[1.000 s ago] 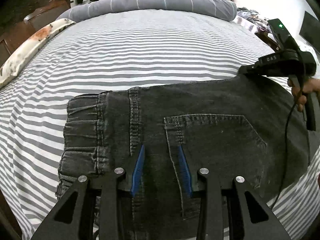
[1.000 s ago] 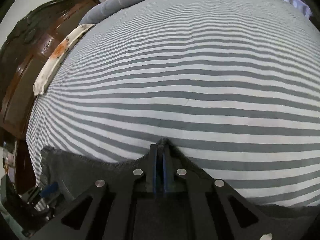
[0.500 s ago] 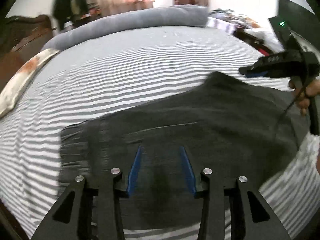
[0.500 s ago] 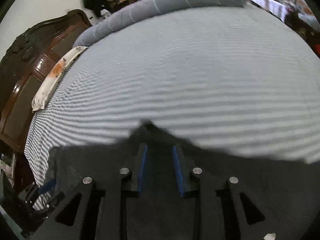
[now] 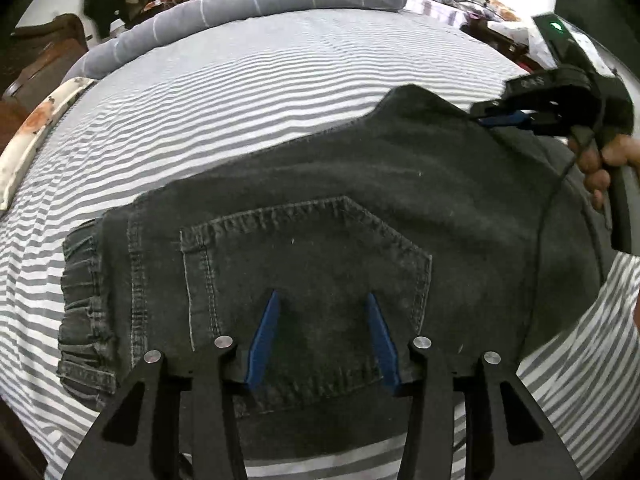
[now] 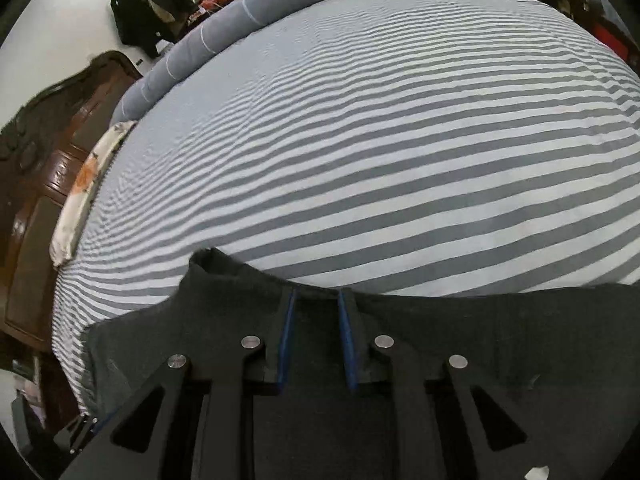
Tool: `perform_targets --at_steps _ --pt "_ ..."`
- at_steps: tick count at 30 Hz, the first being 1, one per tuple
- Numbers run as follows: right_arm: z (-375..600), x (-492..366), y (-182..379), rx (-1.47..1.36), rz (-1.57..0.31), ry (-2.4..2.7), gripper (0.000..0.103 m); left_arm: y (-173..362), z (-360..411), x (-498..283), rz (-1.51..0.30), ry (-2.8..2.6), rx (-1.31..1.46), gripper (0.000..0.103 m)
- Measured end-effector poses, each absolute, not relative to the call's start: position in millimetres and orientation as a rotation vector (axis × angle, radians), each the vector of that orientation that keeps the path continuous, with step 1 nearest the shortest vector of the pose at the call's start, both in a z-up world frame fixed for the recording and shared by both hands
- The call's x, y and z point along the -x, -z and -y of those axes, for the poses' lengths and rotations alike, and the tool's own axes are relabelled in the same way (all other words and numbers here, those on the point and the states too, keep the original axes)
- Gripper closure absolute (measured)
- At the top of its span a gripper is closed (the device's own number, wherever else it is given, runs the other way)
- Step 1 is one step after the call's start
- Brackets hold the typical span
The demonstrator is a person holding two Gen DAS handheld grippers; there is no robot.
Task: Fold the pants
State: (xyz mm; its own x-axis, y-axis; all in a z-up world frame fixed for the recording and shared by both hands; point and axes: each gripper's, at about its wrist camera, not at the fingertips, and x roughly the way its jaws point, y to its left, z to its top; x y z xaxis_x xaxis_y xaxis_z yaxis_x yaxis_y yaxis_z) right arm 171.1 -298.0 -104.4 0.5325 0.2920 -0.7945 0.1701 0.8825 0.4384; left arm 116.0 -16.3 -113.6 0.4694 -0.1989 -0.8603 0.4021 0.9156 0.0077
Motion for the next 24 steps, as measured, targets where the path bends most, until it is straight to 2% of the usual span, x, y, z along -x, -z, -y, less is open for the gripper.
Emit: perform_targets --at_steps 4,7,10,18,24 --pt "338 -134 86 -0.560 -0.953 -0.091 0.077 96 27 -111 -0.982 0.404 -0.202 0.056" --pt "392 -94 78 -0.610 -0.920 -0.074 0.072 84 54 -101 -0.960 0.464 -0.208 0.056" --pt "457 -48 77 -0.662 -0.903 -0.020 0.072 79 87 -92 -0.951 0.534 -0.221 0.056" --pt "606 60 97 -0.786 -0.902 0.178 0.070 86 187 -71 -0.957 0.677 -0.293 0.055" --pt "649 79 122 -0.822 -0.920 0.173 0.070 95 240 -57 -0.951 0.712 -0.359 0.055"
